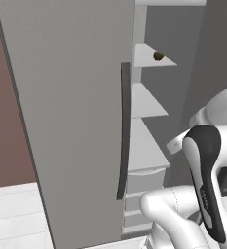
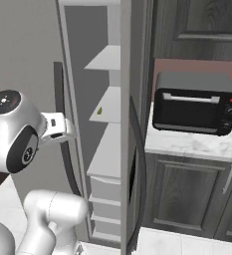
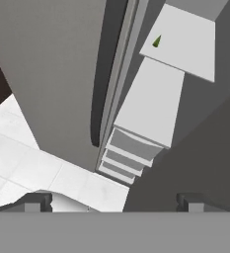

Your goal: Take the kiwi, cucumber, and lemon wedge from the freezer and place them in the bowl on the counter.

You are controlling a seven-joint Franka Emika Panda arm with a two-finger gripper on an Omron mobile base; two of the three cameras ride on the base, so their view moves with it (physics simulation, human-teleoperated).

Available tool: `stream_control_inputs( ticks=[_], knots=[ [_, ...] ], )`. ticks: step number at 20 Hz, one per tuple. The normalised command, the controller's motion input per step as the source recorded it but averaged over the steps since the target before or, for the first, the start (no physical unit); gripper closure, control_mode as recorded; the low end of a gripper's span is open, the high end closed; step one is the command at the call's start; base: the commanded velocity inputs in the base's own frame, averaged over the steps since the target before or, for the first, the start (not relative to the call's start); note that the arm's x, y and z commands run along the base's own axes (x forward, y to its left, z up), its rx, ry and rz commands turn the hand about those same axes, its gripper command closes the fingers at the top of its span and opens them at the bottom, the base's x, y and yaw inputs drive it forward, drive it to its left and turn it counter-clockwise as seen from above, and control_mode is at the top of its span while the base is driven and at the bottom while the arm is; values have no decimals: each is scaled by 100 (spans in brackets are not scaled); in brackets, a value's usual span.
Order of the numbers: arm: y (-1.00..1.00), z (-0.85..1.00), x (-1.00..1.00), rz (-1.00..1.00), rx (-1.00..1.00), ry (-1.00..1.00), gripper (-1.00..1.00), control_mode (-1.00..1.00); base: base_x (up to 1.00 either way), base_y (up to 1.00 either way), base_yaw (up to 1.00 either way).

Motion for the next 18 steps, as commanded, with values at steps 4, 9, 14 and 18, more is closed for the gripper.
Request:
stream_control_inputs(
  ticks=[4, 9, 14, 18],
  knots=[
    [0, 0, 0, 0, 0, 0, -100, 100, 27, 0, 0],
    [0, 0, 0, 0, 0, 0, -100, 100, 32, 0, -3],
    [-2, 0, 28, -3, 0, 8, -100, -100, 14, 0, -2],
    [-8, 0, 59, -7, 0, 9, -100, -100, 0, 0, 0]
  ],
)
